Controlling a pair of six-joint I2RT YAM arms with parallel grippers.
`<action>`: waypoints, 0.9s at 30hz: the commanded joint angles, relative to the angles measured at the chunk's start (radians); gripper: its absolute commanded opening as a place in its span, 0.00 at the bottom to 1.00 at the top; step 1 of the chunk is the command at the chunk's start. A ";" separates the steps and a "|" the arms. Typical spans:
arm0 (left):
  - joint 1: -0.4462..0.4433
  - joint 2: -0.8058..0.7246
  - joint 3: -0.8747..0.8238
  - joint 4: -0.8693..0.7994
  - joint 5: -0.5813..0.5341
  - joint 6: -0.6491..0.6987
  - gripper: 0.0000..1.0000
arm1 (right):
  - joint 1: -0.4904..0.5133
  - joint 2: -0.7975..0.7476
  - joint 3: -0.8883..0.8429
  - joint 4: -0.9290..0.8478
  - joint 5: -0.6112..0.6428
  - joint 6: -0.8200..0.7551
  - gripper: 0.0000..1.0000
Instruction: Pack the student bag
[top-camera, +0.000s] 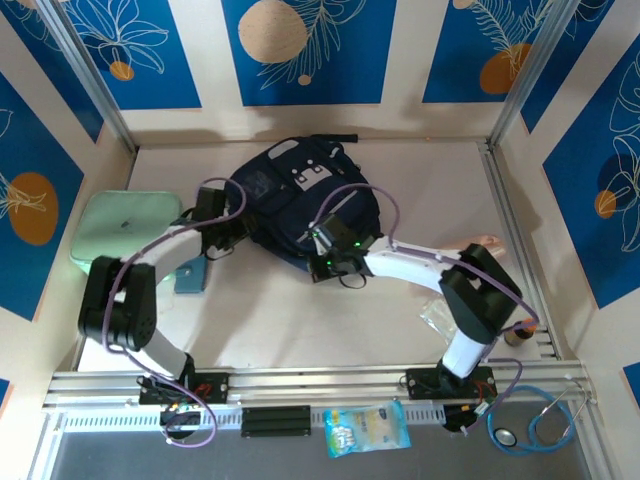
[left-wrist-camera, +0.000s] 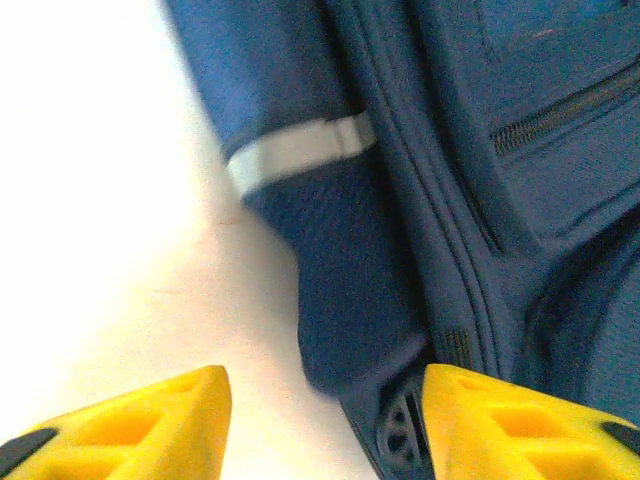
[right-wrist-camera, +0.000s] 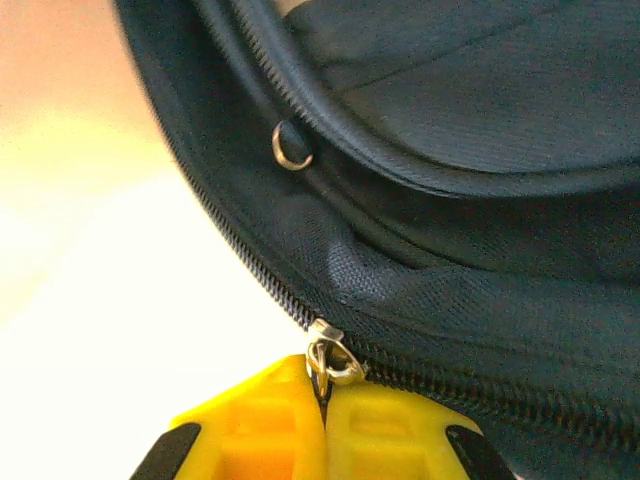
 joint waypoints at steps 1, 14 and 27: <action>0.018 -0.103 -0.073 -0.033 0.001 -0.025 0.57 | 0.041 0.071 0.096 0.027 -0.152 0.012 0.00; 0.009 -0.211 -0.326 0.293 0.179 -0.348 0.62 | 0.098 0.200 0.296 0.023 -0.269 0.025 0.00; -0.029 -0.034 -0.338 0.500 0.185 -0.453 0.33 | 0.123 0.196 0.278 -0.037 -0.200 0.012 0.00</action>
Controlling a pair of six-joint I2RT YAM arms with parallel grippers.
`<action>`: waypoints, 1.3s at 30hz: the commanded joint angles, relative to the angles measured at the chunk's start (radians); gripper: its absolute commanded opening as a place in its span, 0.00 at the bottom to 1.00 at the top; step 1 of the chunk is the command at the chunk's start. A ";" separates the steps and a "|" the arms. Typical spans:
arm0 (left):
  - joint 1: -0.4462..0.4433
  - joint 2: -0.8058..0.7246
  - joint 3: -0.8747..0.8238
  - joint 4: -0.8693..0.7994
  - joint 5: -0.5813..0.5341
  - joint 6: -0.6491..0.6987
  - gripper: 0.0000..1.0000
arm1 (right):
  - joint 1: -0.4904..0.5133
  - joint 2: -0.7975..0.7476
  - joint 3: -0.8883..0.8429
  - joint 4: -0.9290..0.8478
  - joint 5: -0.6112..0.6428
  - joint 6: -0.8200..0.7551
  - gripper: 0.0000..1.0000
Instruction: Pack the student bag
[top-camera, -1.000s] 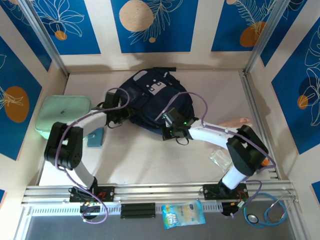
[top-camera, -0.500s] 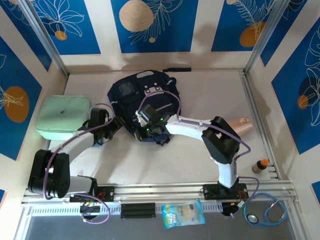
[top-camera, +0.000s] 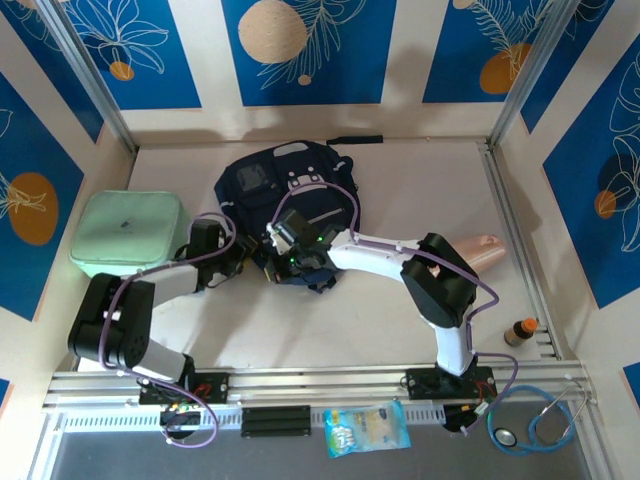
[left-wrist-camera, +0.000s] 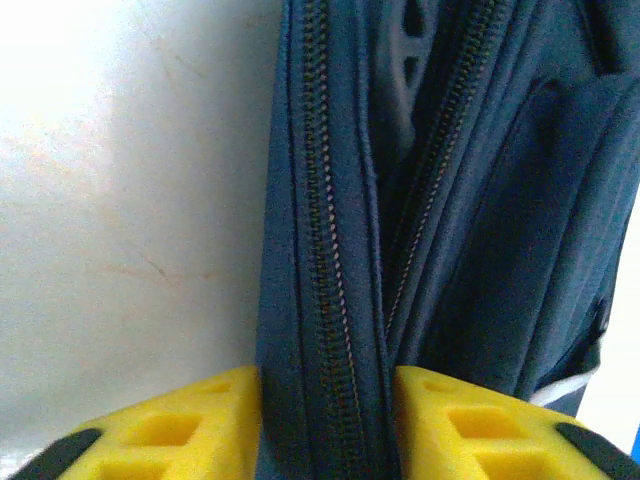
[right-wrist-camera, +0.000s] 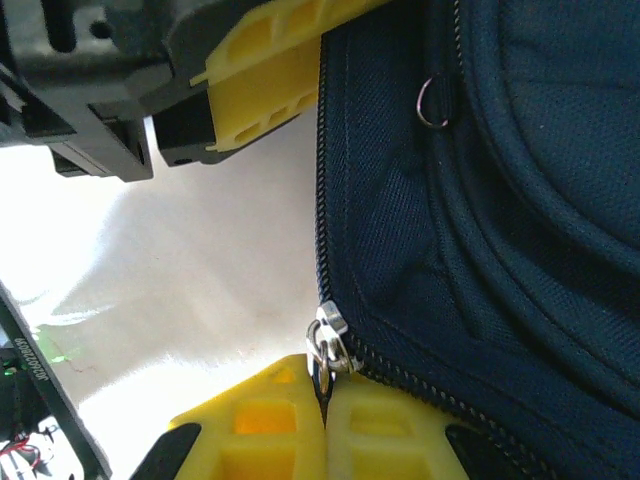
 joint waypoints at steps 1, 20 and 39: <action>-0.017 0.038 0.009 0.067 -0.004 -0.021 0.29 | 0.030 -0.006 0.014 -0.036 -0.007 -0.014 0.00; -0.016 0.113 0.040 0.073 -0.041 0.029 0.00 | -0.134 -0.233 -0.183 -0.390 0.279 0.032 0.00; -0.033 0.181 0.251 -0.147 0.017 0.253 0.03 | -0.135 -0.276 -0.302 -0.299 0.162 0.027 0.00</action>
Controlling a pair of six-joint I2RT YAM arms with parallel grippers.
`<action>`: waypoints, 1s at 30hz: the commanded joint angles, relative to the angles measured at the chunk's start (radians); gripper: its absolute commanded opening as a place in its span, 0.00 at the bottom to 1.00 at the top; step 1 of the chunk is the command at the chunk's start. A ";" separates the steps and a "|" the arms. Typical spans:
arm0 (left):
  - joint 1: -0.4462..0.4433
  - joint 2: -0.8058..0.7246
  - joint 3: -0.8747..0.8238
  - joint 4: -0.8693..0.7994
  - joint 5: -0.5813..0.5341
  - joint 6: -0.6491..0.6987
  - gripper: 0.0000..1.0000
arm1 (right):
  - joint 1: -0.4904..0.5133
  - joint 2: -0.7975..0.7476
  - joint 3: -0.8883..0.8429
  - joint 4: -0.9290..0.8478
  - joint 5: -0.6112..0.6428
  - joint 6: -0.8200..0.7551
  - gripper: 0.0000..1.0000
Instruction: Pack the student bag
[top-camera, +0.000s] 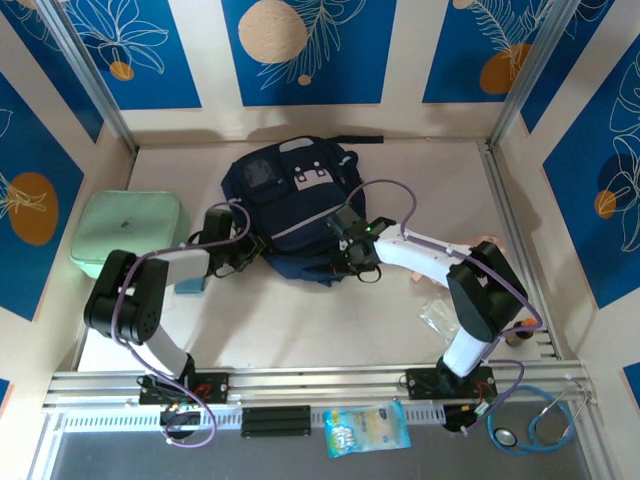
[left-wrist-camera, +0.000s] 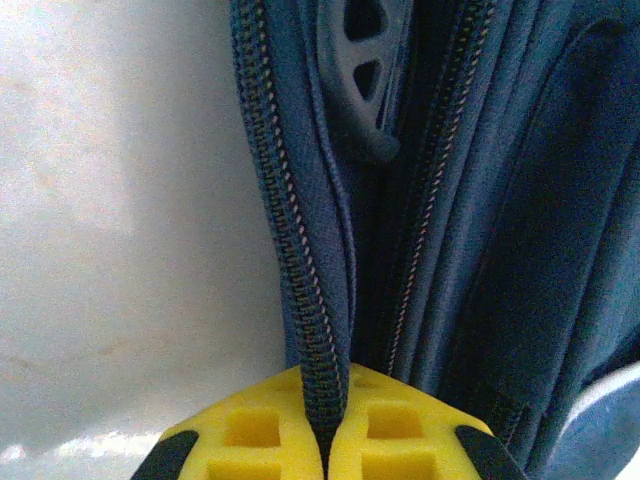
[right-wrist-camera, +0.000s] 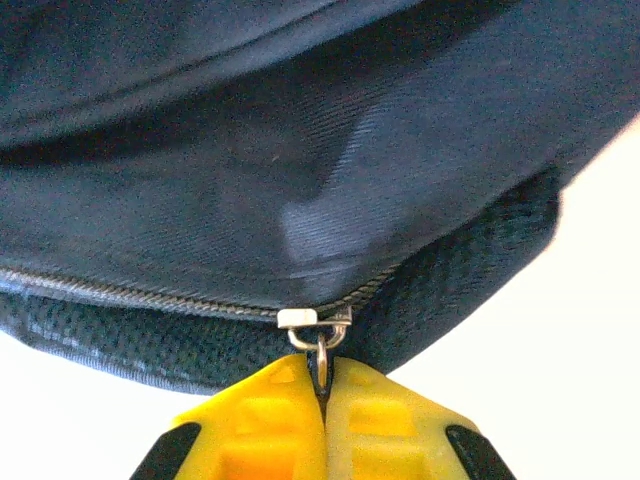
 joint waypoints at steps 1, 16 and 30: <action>-0.001 0.033 0.103 -0.075 -0.008 0.130 0.04 | 0.086 -0.025 -0.067 0.010 -0.148 -0.035 0.00; 0.044 -0.146 0.198 -0.509 -0.270 0.349 0.53 | 0.206 0.216 0.178 0.326 -0.305 0.003 0.00; -0.035 -0.159 0.149 -0.563 -0.128 0.228 0.56 | 0.206 0.237 0.139 0.452 -0.333 0.062 0.00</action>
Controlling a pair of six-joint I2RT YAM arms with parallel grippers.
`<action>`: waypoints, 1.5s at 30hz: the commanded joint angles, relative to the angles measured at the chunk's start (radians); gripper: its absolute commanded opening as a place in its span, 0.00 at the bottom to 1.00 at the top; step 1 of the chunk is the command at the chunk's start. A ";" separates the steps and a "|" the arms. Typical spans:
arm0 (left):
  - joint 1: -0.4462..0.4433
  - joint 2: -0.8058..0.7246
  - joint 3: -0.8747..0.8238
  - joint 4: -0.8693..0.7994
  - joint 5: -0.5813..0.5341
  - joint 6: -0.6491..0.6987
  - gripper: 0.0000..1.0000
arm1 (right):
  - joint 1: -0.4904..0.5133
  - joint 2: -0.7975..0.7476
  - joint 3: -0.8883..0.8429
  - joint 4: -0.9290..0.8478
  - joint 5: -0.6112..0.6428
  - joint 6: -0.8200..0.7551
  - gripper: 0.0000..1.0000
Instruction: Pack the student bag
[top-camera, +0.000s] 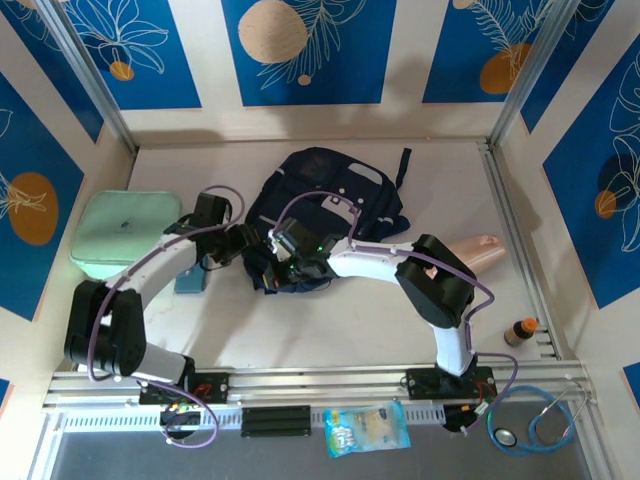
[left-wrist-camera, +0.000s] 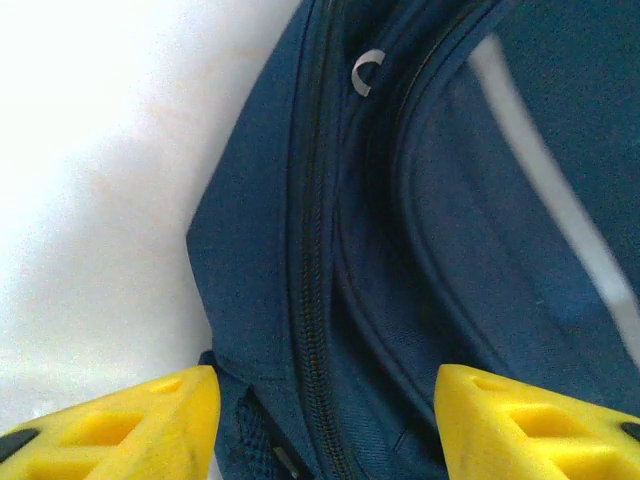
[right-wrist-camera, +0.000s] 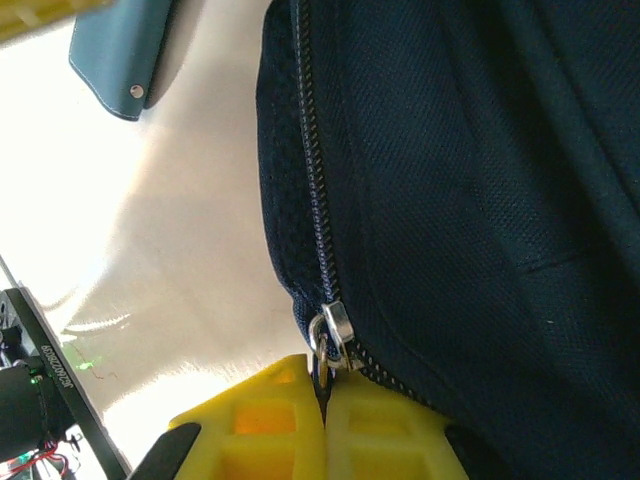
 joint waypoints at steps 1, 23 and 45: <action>-0.017 0.043 -0.015 -0.007 0.029 -0.042 0.55 | -0.002 -0.028 -0.028 0.034 -0.025 0.019 0.00; -0.028 0.160 0.059 -0.066 -0.166 0.021 0.00 | -0.021 -0.230 -0.246 -0.301 0.271 -0.062 0.00; -0.010 0.104 0.061 -0.129 -0.151 0.115 0.00 | -0.425 -0.365 -0.409 -0.205 0.549 -0.090 0.00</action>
